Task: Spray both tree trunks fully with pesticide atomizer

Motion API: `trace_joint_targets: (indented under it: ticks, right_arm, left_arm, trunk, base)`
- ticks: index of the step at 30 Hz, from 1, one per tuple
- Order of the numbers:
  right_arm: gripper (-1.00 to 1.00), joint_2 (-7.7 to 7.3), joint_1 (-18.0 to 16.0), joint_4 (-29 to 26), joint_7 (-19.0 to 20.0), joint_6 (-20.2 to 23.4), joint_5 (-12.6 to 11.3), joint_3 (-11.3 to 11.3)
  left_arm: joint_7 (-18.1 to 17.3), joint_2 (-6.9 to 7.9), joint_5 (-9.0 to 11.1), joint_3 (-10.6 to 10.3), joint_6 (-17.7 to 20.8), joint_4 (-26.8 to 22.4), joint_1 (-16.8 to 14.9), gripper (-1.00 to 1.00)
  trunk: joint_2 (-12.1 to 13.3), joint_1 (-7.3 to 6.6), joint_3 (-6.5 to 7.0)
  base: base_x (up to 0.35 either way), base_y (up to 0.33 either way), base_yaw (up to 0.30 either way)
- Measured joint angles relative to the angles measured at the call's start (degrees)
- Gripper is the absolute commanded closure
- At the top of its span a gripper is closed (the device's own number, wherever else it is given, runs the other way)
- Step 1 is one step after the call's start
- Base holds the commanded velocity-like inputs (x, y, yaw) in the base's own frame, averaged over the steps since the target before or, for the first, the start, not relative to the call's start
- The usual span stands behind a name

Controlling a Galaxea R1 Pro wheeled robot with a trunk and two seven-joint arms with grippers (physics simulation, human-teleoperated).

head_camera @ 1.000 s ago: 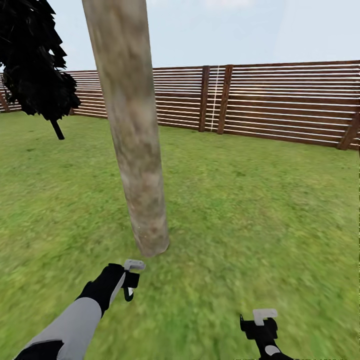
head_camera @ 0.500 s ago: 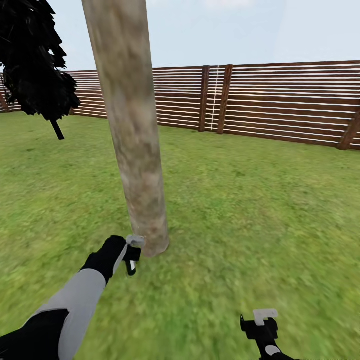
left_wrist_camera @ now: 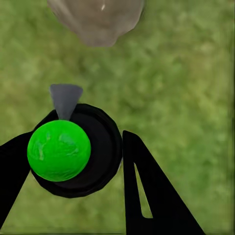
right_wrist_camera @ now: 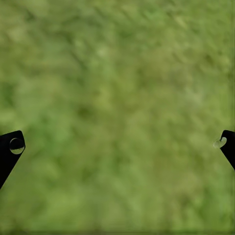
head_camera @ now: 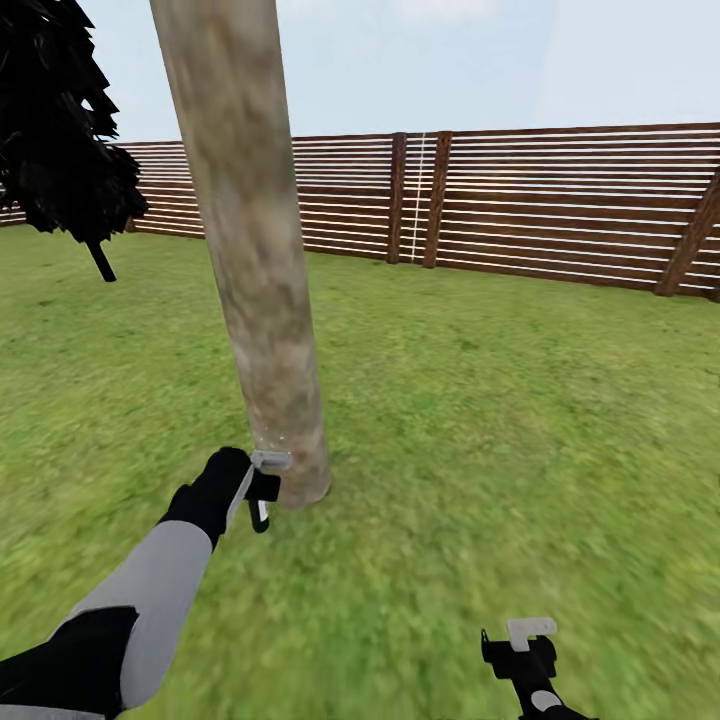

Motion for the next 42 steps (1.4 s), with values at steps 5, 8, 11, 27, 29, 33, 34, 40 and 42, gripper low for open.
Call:
trace_joint_targets:
  ticks: [5, 8, 11, 27, 29, 33, 34, 40, 42]
  right_arm:
    - [-1.00, 0.00, 0.0, 0.0, 0.0, 0.0, 0.0, 0.0]
    - [-1.00, 0.00, 0.0, 0.0, 0.0, 0.0, 0.0, 0.0]
    - [-1.00, 0.00, 0.0, 0.0, 0.0, 0.0, 0.0, 0.0]
    - [-1.00, 0.00, 0.0, 0.0, 0.0, 0.0, 0.0, 0.0]
    - [-1.00, 0.00, 0.0, 0.0, 0.0, 0.0, 0.0, 0.0]
    - [-1.00, 0.00, 0.0, 0.0, 0.0, 0.0, 0.0, 0.0]
    - [-1.00, 0.00, 0.0, 0.0, 0.0, 0.0, 0.1, 0.1]
    - [-1.00, 0.00, 0.0, 0.0, 0.0, 0.0, 0.1, 0.1]
    - [-1.00, 0.01, 0.0, 0.0, 0.0, 0.0, 0.1, 0.1]
  left_arm:
    - [-0.4, 2.65, -0.3, 0.2, 6.0, -7.9, -0.1, 1.00]
    - [-2.1, 2.29, 0.5, -0.2, 7.6, -8.7, -0.2, 1.00]
    - [-2.4, 0.43, 0.2, -0.2, 7.9, -9.4, -1.2, 1.00]
    - [-2.5, 1.87, -0.2, -0.3, 9.4, -10.9, -1.4, 1.00]
    - [-2.4, 1.99, -0.4, -0.3, 9.4, -10.9, -1.5, 1.00]
    - [-2.5, 2.05, -0.3, -0.3, 9.4, -11.0, -1.5, 1.00]
    - [-2.4, 2.05, -0.3, -0.3, 9.4, -11.0, -1.6, 1.00]
    - [-2.4, 1.71, -0.2, -0.3, 9.4, -11.8, -1.4, 1.00]
    - [-2.4, 1.65, -0.3, -0.3, 9.4, -11.8, -1.3, 1.00]
  trunk:
    - [0.0, 0.00, 0.00]
    - [0.0, 0.00, 0.00]
    - [0.0, -0.02, 0.00]
    - [0.0, 0.00, 0.00]
    - [0.0, 0.00, 0.00]
    - [0.0, 0.00, 0.00]
    - [0.0, 0.01, 0.00]
    - [0.0, 0.00, 0.00]
    - [0.0, -0.01, 0.00]
  base:
    - [0.000, 0.000, 0.000]
    - [0.002, 0.000, 0.000]
    - [0.148, -0.091, 0.040]
    - [0.087, -0.112, 0.057]
    - [0.000, -0.273, 0.000]
    - [-0.015, -0.274, 0.000]
    - [-0.056, -0.274, 0.000]
    - [0.018, -0.274, 0.027]
    - [0.141, -0.260, 0.203]
